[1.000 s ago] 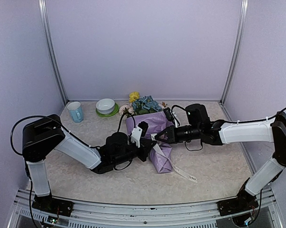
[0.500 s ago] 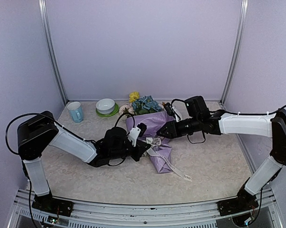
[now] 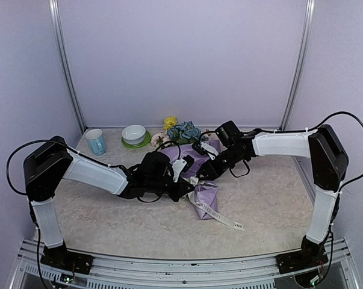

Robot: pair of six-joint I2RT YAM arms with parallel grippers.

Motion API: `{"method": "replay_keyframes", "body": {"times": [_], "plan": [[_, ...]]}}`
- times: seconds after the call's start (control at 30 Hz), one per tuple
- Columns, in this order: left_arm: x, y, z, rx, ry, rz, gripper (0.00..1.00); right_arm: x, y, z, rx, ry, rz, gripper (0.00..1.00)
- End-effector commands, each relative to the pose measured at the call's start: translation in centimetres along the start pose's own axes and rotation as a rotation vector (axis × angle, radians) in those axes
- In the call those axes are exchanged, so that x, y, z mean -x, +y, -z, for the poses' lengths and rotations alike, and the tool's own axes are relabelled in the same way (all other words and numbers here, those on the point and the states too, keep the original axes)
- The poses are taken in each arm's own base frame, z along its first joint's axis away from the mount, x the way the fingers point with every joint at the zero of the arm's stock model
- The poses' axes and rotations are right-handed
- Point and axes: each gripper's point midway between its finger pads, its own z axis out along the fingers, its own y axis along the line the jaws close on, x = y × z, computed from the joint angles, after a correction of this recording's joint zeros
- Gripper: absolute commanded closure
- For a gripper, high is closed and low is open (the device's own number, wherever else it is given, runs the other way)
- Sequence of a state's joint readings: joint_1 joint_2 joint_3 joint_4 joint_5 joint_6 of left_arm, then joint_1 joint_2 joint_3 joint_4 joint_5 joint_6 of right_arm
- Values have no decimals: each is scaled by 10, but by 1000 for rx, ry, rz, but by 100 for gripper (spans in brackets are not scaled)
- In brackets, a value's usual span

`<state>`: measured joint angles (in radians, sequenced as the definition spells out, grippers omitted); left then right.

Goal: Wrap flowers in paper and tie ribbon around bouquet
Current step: Cross the half-tied ribbon over the folded bouquet.

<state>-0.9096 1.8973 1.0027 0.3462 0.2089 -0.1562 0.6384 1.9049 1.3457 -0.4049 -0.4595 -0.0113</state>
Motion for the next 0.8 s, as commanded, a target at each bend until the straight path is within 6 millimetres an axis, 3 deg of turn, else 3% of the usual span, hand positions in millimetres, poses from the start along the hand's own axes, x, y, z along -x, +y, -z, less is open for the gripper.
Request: {"method": "replay_keyframes", "body": {"times": [0.0, 0.1, 0.27, 0.37, 0.63, 0.77], "plan": [[-11, 3, -5, -23, 63, 29, 100, 2, 4, -2, 24, 23, 76, 61], [-13, 3, -5, -28, 68, 34, 100, -4, 1, -8, 23, 50, 70, 64], [-11, 4, -5, -29, 69, 44, 100, -1, 2, -6, 30, 34, 75, 93], [-9, 5, -9, -27, 77, 55, 100, 3, 3, -4, 27, 29, 82, 99], [-10, 3, -20, -57, 115, 93, 100, 23, 28, 20, 105, -61, 82, 100], [-12, 8, -24, -51, 129, 112, 100, 19, 43, 30, 166, -96, 57, 100]]}}
